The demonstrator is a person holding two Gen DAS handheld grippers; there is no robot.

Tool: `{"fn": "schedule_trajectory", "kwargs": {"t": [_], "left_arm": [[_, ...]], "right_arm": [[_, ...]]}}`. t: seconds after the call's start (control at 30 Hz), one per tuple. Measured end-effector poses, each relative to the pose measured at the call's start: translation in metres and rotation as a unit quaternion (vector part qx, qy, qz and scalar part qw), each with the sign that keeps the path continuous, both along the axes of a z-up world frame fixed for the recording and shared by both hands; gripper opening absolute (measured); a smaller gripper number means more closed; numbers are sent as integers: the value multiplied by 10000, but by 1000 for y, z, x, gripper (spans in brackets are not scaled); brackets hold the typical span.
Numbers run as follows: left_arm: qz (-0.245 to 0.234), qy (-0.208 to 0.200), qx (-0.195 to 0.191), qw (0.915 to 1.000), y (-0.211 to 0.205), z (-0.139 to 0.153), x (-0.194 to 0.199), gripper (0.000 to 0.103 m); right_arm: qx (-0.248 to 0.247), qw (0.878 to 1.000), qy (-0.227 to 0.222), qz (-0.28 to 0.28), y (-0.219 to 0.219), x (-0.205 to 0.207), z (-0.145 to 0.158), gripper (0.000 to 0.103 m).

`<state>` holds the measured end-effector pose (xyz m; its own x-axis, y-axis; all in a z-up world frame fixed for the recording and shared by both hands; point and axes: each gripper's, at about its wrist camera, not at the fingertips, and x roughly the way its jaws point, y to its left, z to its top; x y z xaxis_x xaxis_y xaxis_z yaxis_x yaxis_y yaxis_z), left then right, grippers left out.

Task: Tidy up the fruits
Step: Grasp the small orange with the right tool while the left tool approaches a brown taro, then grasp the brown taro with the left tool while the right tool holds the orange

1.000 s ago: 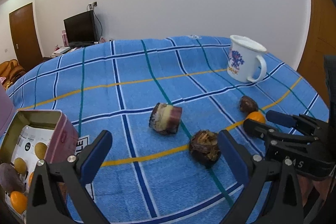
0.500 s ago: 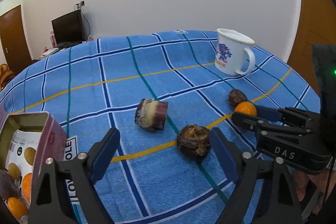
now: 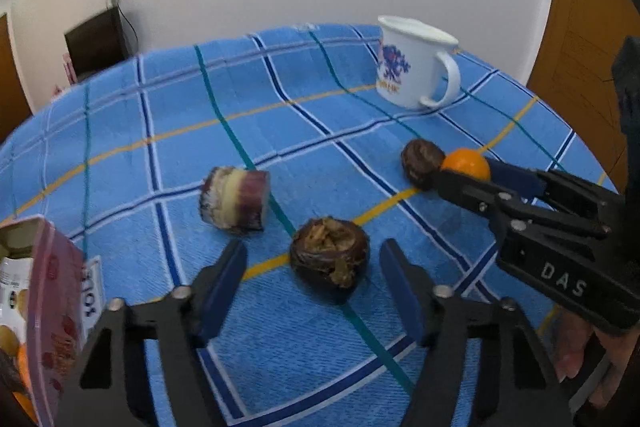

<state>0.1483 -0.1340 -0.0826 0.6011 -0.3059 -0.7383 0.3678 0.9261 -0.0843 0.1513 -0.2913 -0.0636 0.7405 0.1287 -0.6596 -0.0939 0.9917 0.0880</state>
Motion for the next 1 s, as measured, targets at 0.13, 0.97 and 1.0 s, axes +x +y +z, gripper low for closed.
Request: {"fn": "schedule_trajectory", "kwargs": {"t": [0.13, 0.97, 1.0], "left_arm": [[-126, 149, -212, 9996, 2, -3, 2, 45], [132, -842, -336, 9958, 14, 20, -24, 44], [144, -877, -342, 9955, 14, 21, -25, 44]], "right_arm": [[-44, 10000, -23, 46, 2, 0, 1, 44], [97, 9982, -458, 387, 7, -15, 11, 44], [93, 9981, -467, 387, 7, -16, 11, 44]]}}
